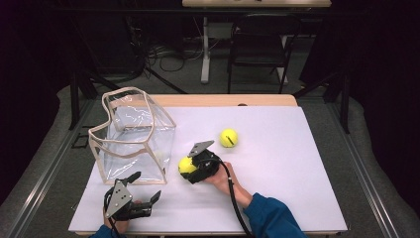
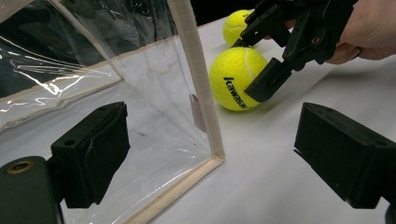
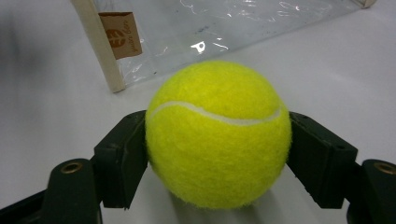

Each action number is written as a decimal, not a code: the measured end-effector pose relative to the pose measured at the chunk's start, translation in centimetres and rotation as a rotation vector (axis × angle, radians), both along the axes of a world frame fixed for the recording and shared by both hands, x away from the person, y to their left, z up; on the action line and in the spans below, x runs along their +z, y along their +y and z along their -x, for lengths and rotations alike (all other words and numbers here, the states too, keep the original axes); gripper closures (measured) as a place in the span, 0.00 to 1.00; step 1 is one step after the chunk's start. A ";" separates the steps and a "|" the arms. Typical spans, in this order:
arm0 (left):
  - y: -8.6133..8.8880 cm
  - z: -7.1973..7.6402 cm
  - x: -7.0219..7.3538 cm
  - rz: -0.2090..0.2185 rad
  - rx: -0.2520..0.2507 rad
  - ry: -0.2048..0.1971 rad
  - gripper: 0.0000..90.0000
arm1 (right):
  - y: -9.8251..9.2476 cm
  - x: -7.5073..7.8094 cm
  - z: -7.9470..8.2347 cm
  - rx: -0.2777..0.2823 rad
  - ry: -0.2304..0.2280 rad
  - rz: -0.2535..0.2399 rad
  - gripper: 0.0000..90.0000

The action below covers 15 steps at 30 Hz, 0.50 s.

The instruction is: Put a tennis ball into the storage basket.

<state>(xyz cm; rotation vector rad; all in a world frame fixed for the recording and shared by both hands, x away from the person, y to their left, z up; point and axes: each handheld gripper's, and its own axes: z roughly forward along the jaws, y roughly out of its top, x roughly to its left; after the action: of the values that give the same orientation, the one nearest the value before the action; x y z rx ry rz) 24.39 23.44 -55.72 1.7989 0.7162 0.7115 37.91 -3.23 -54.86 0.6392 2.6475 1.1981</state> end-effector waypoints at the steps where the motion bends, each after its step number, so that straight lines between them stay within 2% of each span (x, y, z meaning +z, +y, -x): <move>1: 0.0 0.0 0.0 0.001 0.000 0.000 0.11 | 0.0 0.0 0.0 0.000 -0.002 0.000 0.28; 15: 0.0 0.1 0.0 0.003 0.002 -0.003 0.11 | -0.3 0.6 0.5 -0.001 -0.032 -0.019 0.29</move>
<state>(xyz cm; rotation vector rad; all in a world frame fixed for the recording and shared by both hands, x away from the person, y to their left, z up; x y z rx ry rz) 24.34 23.46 -55.69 1.7948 0.7166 0.7137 37.41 -3.54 -54.22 0.6187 2.6121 1.2241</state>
